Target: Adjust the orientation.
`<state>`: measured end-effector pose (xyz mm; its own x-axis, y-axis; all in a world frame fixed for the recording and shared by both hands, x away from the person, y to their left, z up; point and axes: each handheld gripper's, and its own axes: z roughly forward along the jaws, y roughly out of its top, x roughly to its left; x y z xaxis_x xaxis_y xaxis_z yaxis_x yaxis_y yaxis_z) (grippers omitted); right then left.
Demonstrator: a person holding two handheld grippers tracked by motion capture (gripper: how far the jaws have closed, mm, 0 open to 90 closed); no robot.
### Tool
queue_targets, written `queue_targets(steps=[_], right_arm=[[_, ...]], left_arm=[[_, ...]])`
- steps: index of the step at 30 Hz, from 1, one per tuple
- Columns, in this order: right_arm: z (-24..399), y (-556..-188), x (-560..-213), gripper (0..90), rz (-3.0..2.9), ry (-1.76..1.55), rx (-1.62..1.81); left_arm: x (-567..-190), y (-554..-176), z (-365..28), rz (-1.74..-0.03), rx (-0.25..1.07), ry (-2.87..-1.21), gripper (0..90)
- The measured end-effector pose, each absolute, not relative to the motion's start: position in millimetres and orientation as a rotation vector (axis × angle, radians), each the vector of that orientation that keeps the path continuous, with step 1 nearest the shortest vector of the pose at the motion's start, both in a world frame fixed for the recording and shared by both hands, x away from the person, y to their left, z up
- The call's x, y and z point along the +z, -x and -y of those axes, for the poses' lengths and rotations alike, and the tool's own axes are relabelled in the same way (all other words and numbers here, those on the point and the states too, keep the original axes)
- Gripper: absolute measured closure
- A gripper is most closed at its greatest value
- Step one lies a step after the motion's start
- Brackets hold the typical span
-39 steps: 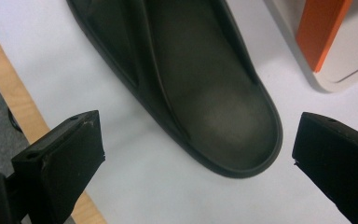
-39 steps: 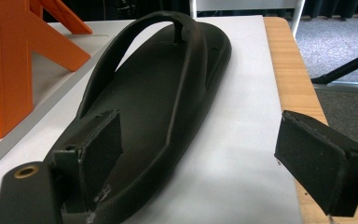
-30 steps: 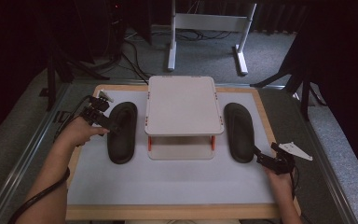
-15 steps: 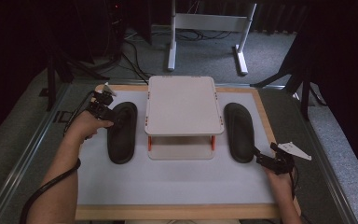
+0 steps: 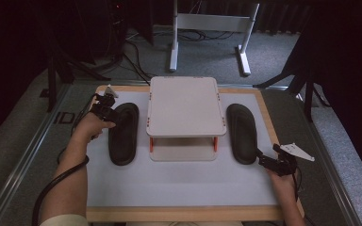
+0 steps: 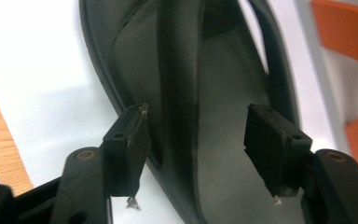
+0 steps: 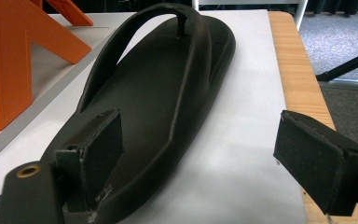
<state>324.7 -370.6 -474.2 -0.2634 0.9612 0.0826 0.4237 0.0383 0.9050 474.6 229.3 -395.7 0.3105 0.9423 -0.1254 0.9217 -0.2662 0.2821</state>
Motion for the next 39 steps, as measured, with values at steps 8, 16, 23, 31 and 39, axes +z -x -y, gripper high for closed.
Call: queue_targets(steps=[8, 16, 23, 31, 39], right_arm=[[370.7, -324.8, -474.3, 14.8, -1.745, -1.407, 1.196], [370.3, -324.9, -474.3, 14.8, -1.744, -1.406, 1.190], [370.6, -324.6, -474.4, 14.7, -1.739, -1.402, 1.195], [372.2, -320.9, -473.7, 10.4, -1.687, -1.381, 1.232], [370.2, -322.4, -474.9, 10.5, -1.690, -1.391, 1.194]], left_arm=[[-400.2, -483.5, -223.9, -1.741, 0.134, -2.301, 54.2], [-409.2, -487.5, -227.1, -1.758, 0.095, -2.295, 59.1], [-412.2, -485.2, -227.5, -1.742, 0.119, -2.292, 69.7], [-406.0, -478.7, -232.6, -1.781, 0.129, -2.226, 72.3], [-390.2, -470.2, -236.8, -1.758, 0.123, -2.204, 73.2]])
